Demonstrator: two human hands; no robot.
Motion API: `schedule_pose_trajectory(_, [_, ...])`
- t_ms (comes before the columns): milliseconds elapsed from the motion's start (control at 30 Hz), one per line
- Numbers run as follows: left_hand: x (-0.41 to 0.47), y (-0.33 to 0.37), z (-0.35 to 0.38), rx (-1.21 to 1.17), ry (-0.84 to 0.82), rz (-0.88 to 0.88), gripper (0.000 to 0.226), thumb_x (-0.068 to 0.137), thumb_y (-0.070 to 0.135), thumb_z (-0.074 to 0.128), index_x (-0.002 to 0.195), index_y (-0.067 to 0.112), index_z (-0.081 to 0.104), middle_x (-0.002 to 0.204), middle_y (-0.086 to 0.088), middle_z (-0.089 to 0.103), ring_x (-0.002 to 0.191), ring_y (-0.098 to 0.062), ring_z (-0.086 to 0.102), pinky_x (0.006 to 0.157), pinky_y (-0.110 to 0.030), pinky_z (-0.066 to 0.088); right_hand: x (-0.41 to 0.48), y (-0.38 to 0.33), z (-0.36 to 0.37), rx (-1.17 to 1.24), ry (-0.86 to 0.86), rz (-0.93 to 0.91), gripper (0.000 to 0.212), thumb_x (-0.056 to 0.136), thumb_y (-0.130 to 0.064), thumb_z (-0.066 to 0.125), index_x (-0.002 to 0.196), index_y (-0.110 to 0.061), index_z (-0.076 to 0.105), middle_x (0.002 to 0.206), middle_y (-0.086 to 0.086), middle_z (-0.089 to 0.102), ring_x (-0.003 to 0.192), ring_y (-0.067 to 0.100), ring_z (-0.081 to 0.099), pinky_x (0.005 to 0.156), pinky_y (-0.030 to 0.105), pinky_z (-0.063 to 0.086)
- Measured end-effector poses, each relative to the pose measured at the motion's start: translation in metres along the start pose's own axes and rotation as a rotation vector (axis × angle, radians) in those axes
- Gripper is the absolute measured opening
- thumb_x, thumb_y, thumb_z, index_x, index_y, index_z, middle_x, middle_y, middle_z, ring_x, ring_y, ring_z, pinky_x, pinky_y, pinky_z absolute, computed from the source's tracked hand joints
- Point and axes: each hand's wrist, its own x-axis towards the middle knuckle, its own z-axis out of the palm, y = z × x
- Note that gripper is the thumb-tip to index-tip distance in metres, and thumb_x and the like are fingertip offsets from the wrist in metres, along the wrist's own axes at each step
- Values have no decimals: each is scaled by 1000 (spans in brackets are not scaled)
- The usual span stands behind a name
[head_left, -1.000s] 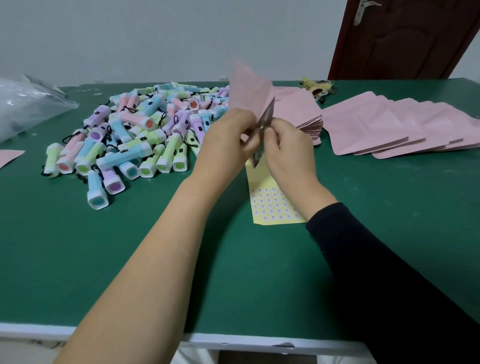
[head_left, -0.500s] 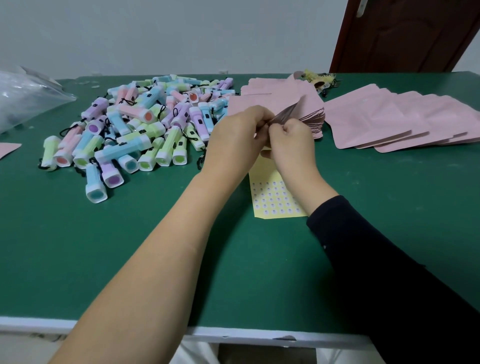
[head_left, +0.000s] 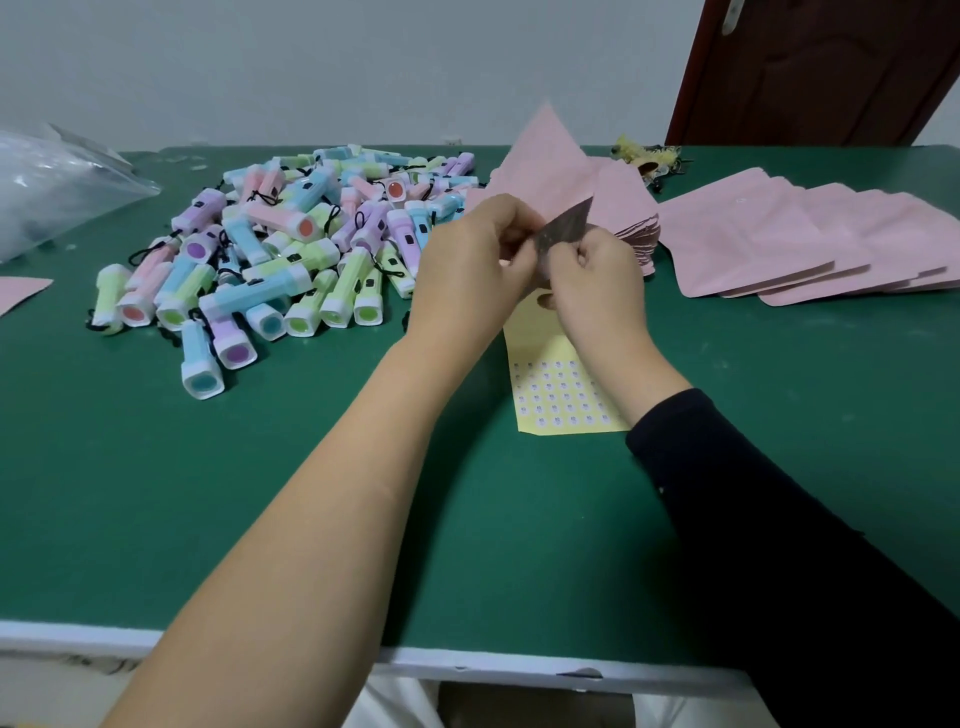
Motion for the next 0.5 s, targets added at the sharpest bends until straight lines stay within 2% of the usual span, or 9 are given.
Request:
schedule_pose_trajectory(67, [-4,2,4,92,-41,82,13,88,12,59,98,13,68,85,7,70,83,-12,66,77,-37,53,0,-3,0,144,-38,100,18,89,-13,43,93,-7,59,96,20,68,92,38,65,76,56,56])
schedule_pose_trajectory(133, [-5,2,7,181,-74,137,19,89,14,56,104,15,66,95,3,71,92,-22,65,77,-41,52,0,-3,0,261,-38,212,14,90,-12,41,89,-16,55,97,15,67,94,35,67,75,52,59])
schedule_pose_trajectory(200, [-6,1,12,230,-114,140,31,91,14,53,120,19,62,112,3,69,104,-22,61,83,-39,50,1,0,1,203,-18,236,13,92,-11,42,83,-14,51,91,13,63,92,33,64,79,49,57])
schedule_pose_trajectory(267, [-7,-1,16,235,-199,82,49,93,16,51,141,23,46,135,4,58,120,-17,54,91,-30,45,0,3,5,77,-24,175,17,93,-9,42,77,-14,47,80,6,55,85,29,56,71,36,47])
schedule_pose_trajectory(333, [-7,-3,17,189,-267,0,58,95,21,48,151,28,33,146,4,49,128,-16,49,98,-28,41,-3,6,9,-19,-60,98,14,93,-7,41,82,-9,49,75,1,51,79,26,50,64,29,34])
schedule_pose_trajectory(400, [-9,-5,18,125,-301,-58,62,96,24,45,154,31,26,148,-1,48,128,-20,50,102,-30,40,-6,6,10,-111,-83,19,13,93,-6,41,92,-4,54,79,5,53,78,26,48,60,27,29])
schedule_pose_trajectory(467, [-9,-6,19,52,-257,-122,63,96,21,45,155,29,24,137,-7,56,117,-24,57,92,-26,42,-6,5,7,-196,-87,-74,16,93,-8,42,99,-2,56,88,10,59,82,31,51,67,33,36])
schedule_pose_trajectory(500, [-8,-7,19,28,-205,-150,66,94,13,45,155,26,24,132,-10,59,111,-26,59,84,-22,42,-6,5,6,-241,-81,-115,18,93,-9,43,102,-2,56,92,14,62,84,34,53,71,38,41])
